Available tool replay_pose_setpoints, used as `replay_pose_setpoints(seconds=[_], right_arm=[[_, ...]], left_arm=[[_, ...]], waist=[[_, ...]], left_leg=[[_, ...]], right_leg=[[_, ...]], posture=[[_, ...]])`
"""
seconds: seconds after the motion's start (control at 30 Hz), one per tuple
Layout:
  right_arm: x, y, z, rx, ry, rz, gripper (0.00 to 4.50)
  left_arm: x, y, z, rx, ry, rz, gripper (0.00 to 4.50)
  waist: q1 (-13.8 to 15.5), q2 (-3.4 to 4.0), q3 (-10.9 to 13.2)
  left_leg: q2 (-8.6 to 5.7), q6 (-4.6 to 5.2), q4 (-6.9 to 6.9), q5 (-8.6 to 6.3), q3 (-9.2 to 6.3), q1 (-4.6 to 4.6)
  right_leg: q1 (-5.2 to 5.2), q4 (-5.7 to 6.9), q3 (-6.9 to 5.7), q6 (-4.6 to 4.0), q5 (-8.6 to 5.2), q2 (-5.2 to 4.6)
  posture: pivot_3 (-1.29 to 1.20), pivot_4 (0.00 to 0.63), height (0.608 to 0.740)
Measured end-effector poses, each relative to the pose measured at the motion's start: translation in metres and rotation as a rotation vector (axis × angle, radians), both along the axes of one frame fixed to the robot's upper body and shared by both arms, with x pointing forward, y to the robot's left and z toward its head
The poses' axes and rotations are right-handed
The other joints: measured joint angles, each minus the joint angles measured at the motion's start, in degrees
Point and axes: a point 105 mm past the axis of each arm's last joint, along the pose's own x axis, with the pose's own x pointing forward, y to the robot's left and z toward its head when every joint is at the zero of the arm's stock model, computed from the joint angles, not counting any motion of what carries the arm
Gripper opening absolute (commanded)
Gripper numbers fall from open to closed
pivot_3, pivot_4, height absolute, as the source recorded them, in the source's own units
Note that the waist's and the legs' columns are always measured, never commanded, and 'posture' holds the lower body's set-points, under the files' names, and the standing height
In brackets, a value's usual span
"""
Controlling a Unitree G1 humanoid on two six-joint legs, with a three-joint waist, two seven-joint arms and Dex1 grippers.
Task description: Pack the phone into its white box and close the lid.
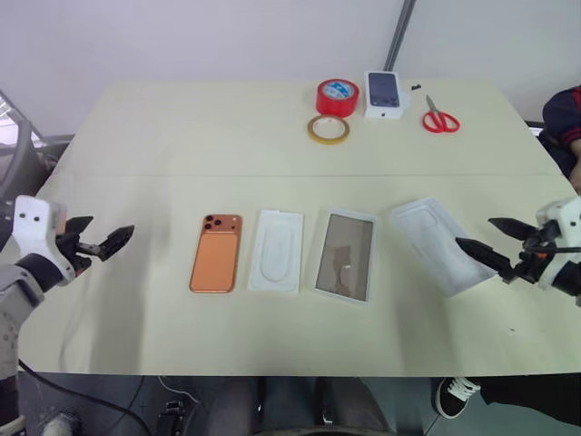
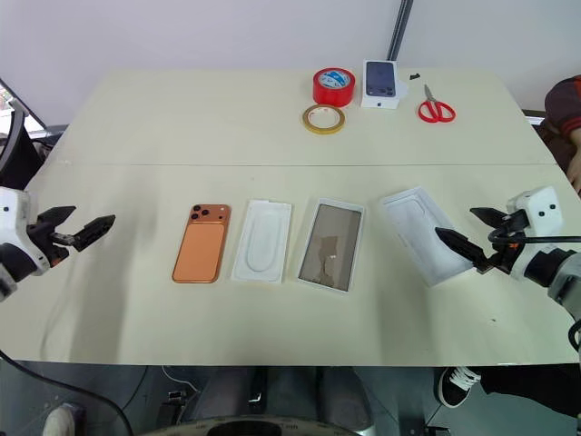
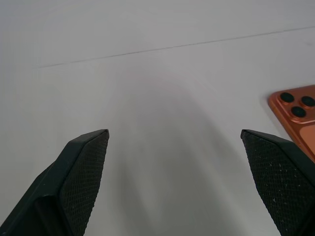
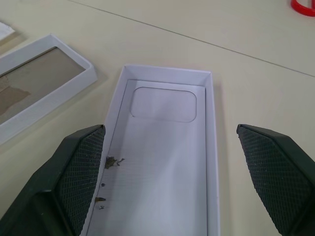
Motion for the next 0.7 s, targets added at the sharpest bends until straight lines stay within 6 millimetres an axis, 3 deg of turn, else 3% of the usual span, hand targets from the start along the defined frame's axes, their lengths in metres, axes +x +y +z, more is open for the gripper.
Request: replay_pose_setpoints(seconds=[0.3, 0.4, 0.57, 0.7], right_arm=[[0.002, 0.006, 0.000, 0.001, -0.004, 0.018, 4.46], [0.005, 0.011, 0.002, -0.003, -0.012, 0.033, 4.46], [0.012, 0.032, 0.006, -0.012, -0.033, 0.094, 4.46], [0.013, 0.067, 0.015, -0.040, -0.061, 0.211, 4.46]], left_arm=[[0.004, -0.008, 0.005, -0.023, -0.017, -0.016, 4.50], [0.010, -0.019, 0.009, -0.043, -0.037, -0.040, 4.50], [0.021, -0.058, 0.009, -0.110, -0.045, -0.151, 4.50], [0.023, -0.105, 0.001, -0.213, -0.001, -0.285, 4.50]], waist=[[-0.1, 0.00, 0.0], [0.1, 0.00, 0.0], [0.0, 0.00, 0.0], [0.0, 0.00, 0.0]], left_leg=[[0.00, 0.00, -0.01, 0.00, -0.01, 0.00], [0.00, 0.00, 0.02, 0.00, -0.01, 0.00], [-0.01, 0.00, 0.05, 0.00, -0.01, -0.01], [0.00, -0.01, 0.06, 0.00, -0.02, -0.02]], right_leg=[[-0.01, 0.01, 0.00, 0.00, 0.00, 0.01], [0.01, 0.01, -0.01, 0.00, 0.00, 0.01], [0.00, 0.04, -0.01, 0.00, 0.00, 0.03], [0.00, 0.04, -0.01, 0.01, 0.00, 0.06]], posture=[[0.00, 0.150, 0.740], [0.00, 0.150, 0.740], [0.00, 0.150, 0.740], [0.00, 0.150, 0.740]])
